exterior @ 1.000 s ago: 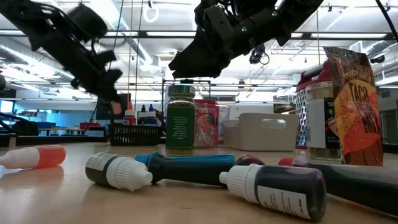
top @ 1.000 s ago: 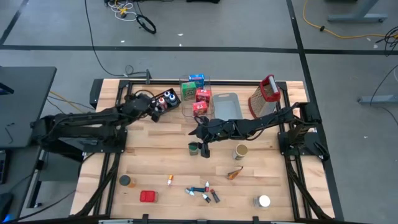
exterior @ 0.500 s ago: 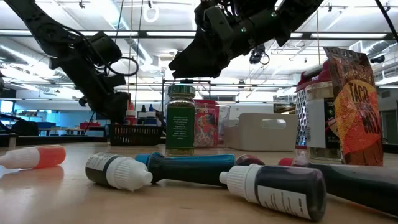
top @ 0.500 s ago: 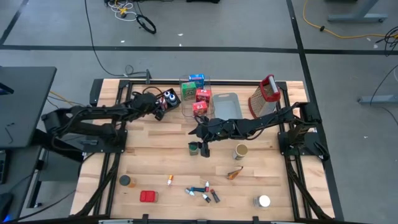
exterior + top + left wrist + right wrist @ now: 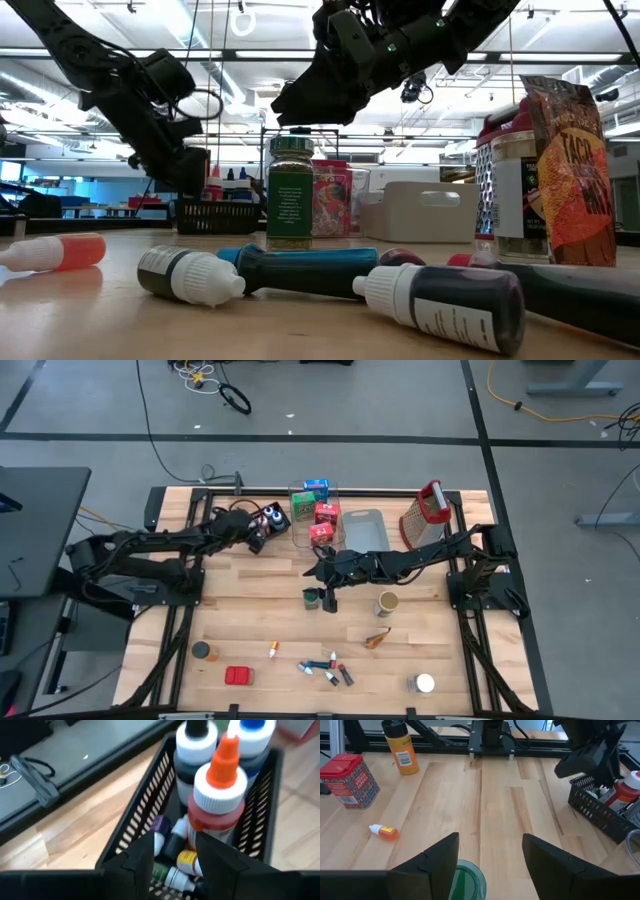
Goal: Pick & Place Kitchen Items
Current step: Put the small yellow food coloring bottle into the black bin
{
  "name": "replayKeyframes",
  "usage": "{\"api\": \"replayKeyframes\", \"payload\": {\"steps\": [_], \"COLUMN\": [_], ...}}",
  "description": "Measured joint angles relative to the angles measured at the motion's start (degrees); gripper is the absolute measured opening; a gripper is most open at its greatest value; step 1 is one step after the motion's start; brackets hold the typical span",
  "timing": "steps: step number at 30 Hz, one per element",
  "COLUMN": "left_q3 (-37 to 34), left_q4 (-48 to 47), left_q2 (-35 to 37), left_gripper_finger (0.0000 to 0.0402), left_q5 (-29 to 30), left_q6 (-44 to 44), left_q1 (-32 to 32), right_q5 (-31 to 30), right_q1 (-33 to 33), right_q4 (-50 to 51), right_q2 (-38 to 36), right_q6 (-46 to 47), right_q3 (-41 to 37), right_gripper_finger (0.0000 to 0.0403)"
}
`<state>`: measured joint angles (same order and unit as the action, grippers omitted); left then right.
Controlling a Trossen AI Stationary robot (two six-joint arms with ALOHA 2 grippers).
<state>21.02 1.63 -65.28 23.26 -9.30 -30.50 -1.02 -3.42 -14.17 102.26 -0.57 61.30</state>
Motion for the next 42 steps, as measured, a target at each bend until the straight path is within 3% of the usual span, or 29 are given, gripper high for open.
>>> {"api": "replayKeyframes", "payload": {"steps": [6, 12, 16, 19, 32, 37, 42], "left_q3": [0.0, 0.0, 0.0, 0.0, 0.0, 0.0, 0.0], "left_q4": [-0.1, 1.4, 2.9, 2.9, 3.1, 3.0, 2.8], "left_q2": [7.8, 17.3, 20.3, 20.9, 20.2, 20.2, 20.2], "left_gripper_finger": [0.0147, 0.0136, 0.013, 0.0128, 0.0127, 0.0127, 0.0127], "left_q5": [-3.4, -15.9, -25.5, -28.7, -26.4, -20.7, -21.7], "left_q6": [-0.3, -4.0, -4.3, -4.5, -5.0, -6.0, -7.4], "left_q1": [2.3, 7.0, 11.6, 15.4, 29.4, 31.9, 34.0], "right_q5": [0.0, 0.0, 0.0, 0.0, 0.0, 0.0, 0.0], "right_q1": [0.0, 0.0, 0.0, 0.0, 0.0, 0.0, 0.0], "right_q4": [0.0, 0.0, 0.0, -0.1, -0.3, -0.3, -0.3], "right_q2": [0.0, 0.0, 0.0, 0.0, 0.0, 0.0, 0.0], "right_q6": [-0.1, 0.0, 0.0, 0.1, 0.1, 0.0, 0.0], "right_q3": [0.0, 0.0, 0.0, 0.0, 0.0, 0.0, 0.0], "right_gripper_finger": [0.023, 0.023, 0.023, 0.023, 0.023, 0.023, 0.023]}}
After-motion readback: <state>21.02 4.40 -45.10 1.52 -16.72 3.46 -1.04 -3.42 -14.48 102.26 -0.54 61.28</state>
